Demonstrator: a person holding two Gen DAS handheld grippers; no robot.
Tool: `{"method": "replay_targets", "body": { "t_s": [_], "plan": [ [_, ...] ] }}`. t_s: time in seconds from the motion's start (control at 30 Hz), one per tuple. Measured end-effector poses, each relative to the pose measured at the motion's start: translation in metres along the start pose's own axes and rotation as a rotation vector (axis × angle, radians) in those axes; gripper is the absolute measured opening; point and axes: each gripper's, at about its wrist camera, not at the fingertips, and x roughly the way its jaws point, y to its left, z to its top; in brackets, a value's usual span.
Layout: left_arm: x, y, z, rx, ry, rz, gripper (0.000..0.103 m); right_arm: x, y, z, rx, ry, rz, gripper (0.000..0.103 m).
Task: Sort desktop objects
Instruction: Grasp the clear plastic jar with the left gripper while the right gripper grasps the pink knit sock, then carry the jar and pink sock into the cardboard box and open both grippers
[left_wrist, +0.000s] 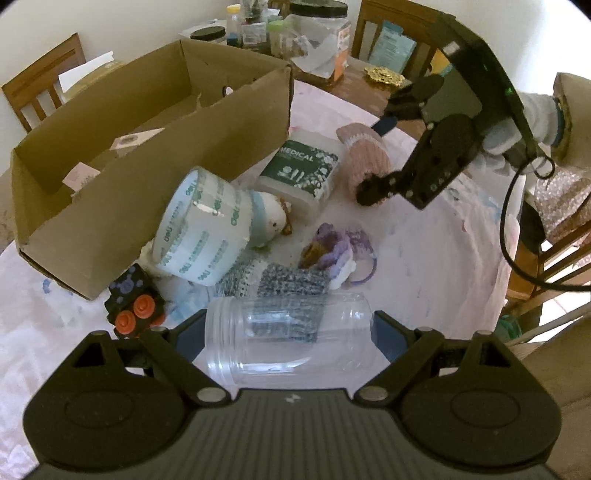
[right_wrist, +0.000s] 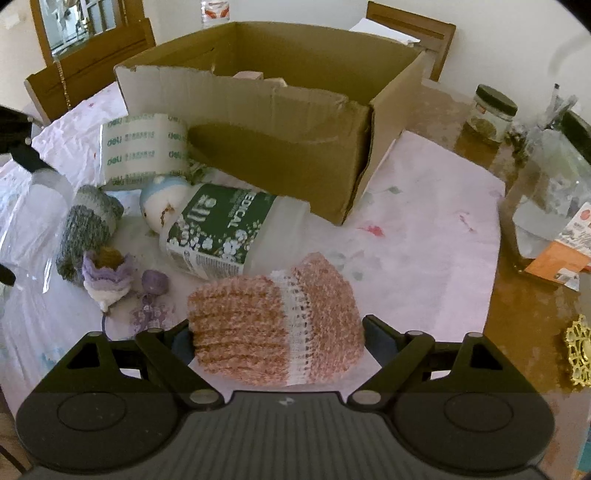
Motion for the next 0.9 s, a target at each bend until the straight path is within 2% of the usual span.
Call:
{"method": "replay_targets", "body": {
  "t_s": [0.37, 0.73, 0.9],
  "plan": [
    [-0.015, -0.001, 0.011, 0.017, -0.048, -0.008, 0.091, -0.018, 0.004, 0.004, 0.025, -0.008, -0.062, 0.076],
    [-0.033, 0.011, 0.017, 0.11, -0.105, -0.068, 0.091, -0.057, 0.031, 0.013, 0.077, -0.016, -0.175, 0.075],
    [-0.044, 0.018, 0.022, 0.145, -0.134, -0.07, 0.091, -0.07, 0.043, 0.025, 0.093, -0.032, -0.211, 0.075]
  ]
}}
